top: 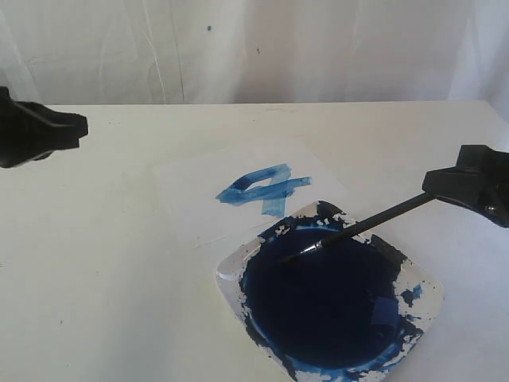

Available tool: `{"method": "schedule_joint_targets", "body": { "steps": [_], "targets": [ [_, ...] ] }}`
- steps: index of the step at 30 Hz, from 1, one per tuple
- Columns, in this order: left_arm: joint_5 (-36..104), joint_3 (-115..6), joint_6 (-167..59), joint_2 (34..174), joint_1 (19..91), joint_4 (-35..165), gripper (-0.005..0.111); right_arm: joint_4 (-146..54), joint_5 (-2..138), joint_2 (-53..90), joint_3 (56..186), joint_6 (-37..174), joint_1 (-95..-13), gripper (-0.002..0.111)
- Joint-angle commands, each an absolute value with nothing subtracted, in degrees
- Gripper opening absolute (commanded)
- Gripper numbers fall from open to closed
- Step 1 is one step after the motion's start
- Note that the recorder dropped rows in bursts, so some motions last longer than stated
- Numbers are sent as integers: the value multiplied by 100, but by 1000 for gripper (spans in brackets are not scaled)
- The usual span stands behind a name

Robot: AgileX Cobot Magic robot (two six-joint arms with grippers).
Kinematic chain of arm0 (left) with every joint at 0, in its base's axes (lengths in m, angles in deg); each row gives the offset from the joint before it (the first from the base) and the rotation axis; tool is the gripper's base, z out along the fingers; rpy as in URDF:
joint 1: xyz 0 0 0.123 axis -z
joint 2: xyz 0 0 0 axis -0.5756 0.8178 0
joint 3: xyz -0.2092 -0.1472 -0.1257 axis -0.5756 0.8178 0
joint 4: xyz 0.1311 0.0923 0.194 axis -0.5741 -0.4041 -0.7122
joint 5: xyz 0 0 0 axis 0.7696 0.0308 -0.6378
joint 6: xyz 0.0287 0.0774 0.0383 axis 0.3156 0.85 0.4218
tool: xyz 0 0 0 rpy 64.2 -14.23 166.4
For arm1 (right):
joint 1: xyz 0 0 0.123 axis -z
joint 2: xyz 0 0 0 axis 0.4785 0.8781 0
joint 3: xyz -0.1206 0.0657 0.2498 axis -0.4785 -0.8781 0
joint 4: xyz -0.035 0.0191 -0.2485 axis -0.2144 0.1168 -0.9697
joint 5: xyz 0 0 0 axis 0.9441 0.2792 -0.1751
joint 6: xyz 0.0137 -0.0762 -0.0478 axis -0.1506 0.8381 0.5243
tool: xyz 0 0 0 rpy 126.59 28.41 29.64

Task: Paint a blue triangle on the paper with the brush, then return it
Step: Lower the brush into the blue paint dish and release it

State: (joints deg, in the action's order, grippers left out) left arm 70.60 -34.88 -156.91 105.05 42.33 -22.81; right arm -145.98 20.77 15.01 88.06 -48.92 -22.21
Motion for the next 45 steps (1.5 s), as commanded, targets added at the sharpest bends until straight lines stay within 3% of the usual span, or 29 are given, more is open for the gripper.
{"method": "schedule_joint_targets", "body": {
  "steps": [1, 10, 28, 36, 45],
  "targets": [
    [7223, -3195, -15723, 10326, 4209, -2860, 0, -14577, 2105, 1472, 8769, -4839, -2159, 0],
    [7378, -3088, -15744, 10326, 4209, -2470, 0, -14577, 1689, 1472, 8705, -4879, -2159, 0],
    [7490, -3088, -15720, 10326, 4209, -2250, 0, -14577, 4122, 1484, 7962, -4884, -2159, 0],
    [7532, -3088, -15720, 10326, 4209, -2209, 0, -14577, 4075, 1773, 7956, -4956, -2159, 0],
    [7532, -3088, -15720, 10326, 4209, -2209, 0, -14577, 4057, 2462, 7956, -5064, -2159, 24]
  ]
}}
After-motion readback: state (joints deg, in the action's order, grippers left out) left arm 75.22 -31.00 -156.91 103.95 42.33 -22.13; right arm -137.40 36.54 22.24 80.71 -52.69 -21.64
